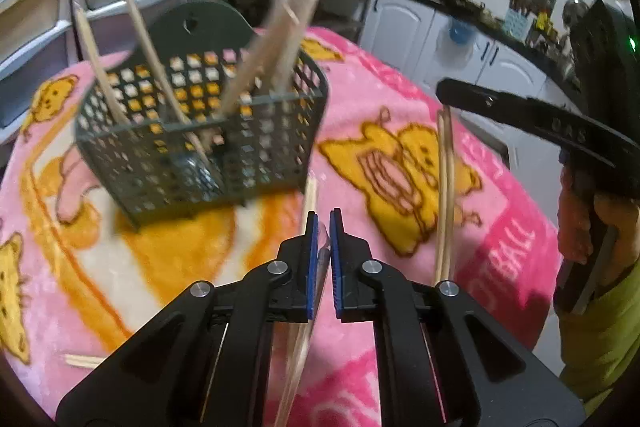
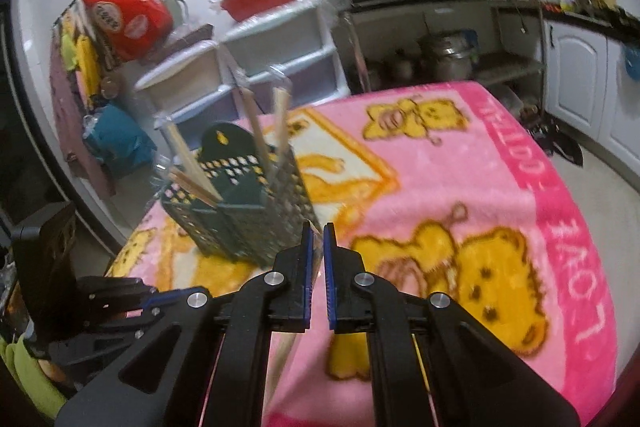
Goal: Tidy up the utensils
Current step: 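Lift the right tool's chopstick over the green caddy while the left tool lifts its chopstick there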
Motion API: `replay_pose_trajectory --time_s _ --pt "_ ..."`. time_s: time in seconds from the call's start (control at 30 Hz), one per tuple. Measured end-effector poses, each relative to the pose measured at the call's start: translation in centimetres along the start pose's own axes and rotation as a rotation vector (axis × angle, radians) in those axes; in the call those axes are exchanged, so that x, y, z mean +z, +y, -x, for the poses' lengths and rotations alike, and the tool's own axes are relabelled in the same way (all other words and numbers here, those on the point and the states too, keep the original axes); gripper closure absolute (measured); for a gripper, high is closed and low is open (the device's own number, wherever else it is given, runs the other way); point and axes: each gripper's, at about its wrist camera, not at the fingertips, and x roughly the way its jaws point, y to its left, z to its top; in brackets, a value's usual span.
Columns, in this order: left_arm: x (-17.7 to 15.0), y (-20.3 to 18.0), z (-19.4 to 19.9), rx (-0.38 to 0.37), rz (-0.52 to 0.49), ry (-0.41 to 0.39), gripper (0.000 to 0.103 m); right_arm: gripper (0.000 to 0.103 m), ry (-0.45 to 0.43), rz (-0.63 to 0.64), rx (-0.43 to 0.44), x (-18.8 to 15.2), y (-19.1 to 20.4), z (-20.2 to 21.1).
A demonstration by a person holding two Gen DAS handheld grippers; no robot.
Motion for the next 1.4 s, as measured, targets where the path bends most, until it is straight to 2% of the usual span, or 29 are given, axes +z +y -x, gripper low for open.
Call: replay_pose_trajectory --time_s 0.63,1.4 --pt "3.1 3.8 7.5 0.051 0.098 -0.228 0.100 0.101 -0.098 0.165 0.103 2.9 7.2 2.8" --pt "6.5 5.6 13.0 0.055 0.129 -0.427 0.100 0.102 -0.207 0.258 0.243 7.2 12.9 4.5"
